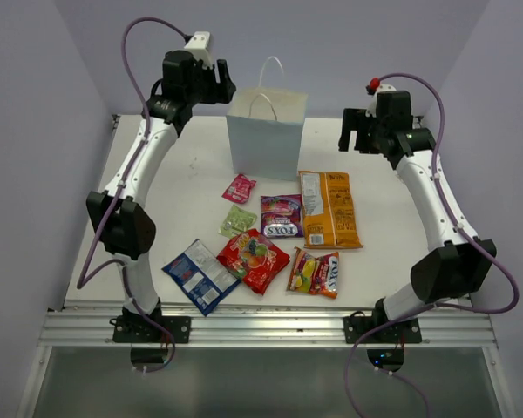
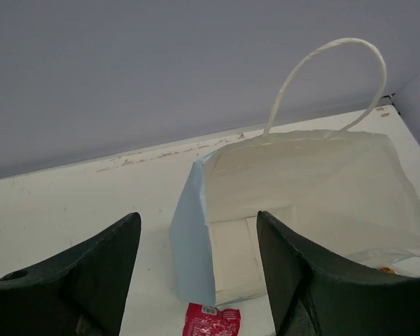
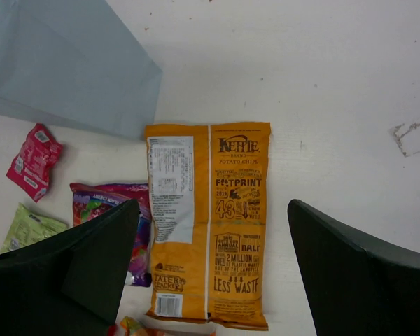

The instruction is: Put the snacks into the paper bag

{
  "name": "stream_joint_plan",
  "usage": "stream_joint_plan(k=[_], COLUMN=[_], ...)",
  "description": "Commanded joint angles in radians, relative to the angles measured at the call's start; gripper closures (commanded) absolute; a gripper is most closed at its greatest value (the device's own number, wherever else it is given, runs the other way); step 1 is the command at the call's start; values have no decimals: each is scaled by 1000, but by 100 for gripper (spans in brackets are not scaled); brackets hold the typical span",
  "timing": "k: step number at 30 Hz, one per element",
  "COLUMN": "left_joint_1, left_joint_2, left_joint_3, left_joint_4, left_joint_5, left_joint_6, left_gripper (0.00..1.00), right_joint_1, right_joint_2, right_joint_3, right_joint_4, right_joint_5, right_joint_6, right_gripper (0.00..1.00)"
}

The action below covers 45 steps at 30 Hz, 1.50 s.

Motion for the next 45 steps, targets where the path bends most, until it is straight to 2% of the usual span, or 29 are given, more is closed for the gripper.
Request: stream_joint_plan(k=[1,8,11,12,14,15,17,21,26,34,35,37,38,39,45], left_joint_1=[-10,-33,-40,-40,-43,-43,-44,-47,-49,-49,-49,-49,-49,-49,-49], left_joint_2=[46,74,75,74,75,75,78,72,40,11,9,6,6,5,-4], left_joint_3=[36,4,-8,-12,-13,-12,-12,-18,-48,-93,-94,-94,-94,-94,-99], left_joint_4=[-19,-38,-36,-36,-35,-35,-39,-58,-75,-61,-61,-58,-58,-56,-56], left_joint_5=[-32,-43,-40,-42,-43,-46,-48,-78,-114,-108,-106,-106,-106,-106,-108], left_joint_6=[30,39,37,37,37,39,37,40,51,51,50,51,51,51,53], left_gripper=[29,31,40,50,64,82,100,100,100,100,100,100,100,100,100], right_joint_1=[0,0,0,0,0,0,0,-3,-9,-14,-15,-17,-17,-19,-19], right_joint_2=[-58,-67,-67,-67,-64,-61,-41,57,304,467,475,493,499,502,417], right_joint_3=[0,-19,-36,-52,-83,-120,-158,-240,-200,-198,-200,-200,-198,-197,-145], right_joint_4=[21,18,18,21,38,45,79,119,92,111,116,118,115,111,33], right_joint_5=[-15,-22,-24,-24,-22,-19,-27,-27,-61,-53,-58,-67,-64,-49,56], right_joint_6=[-5,-7,-5,-5,-4,-2,12,58,85,84,82,81,79,81,61], right_gripper=[9,9,9,11,11,11,9,5,8,9,14,38,82,100,100])
